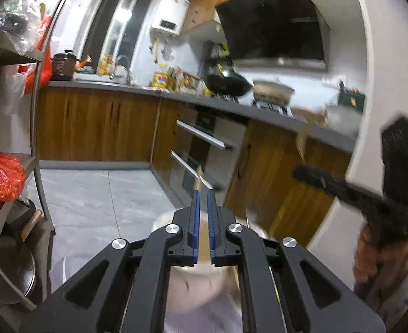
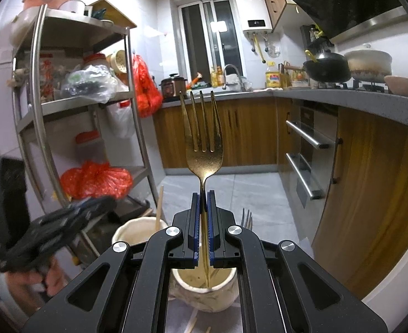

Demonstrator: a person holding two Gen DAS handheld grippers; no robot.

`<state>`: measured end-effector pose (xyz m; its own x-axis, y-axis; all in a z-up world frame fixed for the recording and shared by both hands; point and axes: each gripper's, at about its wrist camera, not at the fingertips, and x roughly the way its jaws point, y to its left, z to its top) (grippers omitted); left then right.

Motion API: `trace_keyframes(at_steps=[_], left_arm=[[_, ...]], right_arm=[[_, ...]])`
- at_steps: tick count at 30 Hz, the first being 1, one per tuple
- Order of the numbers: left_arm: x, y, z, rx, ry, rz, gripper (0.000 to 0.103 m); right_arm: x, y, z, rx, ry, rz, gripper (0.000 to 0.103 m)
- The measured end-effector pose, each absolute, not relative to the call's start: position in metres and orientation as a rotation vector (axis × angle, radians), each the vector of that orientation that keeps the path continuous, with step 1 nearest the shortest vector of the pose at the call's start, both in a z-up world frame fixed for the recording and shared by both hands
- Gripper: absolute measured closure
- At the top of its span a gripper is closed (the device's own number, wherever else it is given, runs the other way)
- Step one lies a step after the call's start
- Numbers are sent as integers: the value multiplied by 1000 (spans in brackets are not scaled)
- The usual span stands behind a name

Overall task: Organize utensils
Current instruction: 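Lift the chopstick with left tool while right tool carries the gold fork above the holder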

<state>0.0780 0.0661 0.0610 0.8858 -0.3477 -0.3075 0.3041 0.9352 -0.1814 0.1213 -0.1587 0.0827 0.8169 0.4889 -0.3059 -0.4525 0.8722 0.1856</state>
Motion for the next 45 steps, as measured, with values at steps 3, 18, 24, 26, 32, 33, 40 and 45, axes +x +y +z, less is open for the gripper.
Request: trace_keyframes(at_steps=[3, 18, 24, 26, 32, 33, 40, 45], left_arm=[[57, 58, 45, -97, 402, -343, 79], [57, 14, -31, -144, 711, -442, 60], [67, 11, -45, -151, 770, -430, 85], [67, 10, -45, -149, 772, -441, 90], [65, 9, -33, -120, 736, -440, 99], [63, 9, -29, -109, 720, -437, 99], [44, 13, 12, -45, 565, -419, 99], [37, 26, 55, -31, 406, -396, 99]], right_arm=[[119, -162, 81, 114, 357, 502, 97], [115, -164, 82, 118, 344, 498, 97], [113, -162, 81, 113, 341, 506, 97], [113, -161, 81, 116, 342, 505, 97], [112, -161, 82, 112, 341, 506, 97], [113, -161, 82, 112, 341, 505, 97], [112, -162, 81, 115, 341, 505, 97], [113, -161, 82, 114, 341, 502, 97]])
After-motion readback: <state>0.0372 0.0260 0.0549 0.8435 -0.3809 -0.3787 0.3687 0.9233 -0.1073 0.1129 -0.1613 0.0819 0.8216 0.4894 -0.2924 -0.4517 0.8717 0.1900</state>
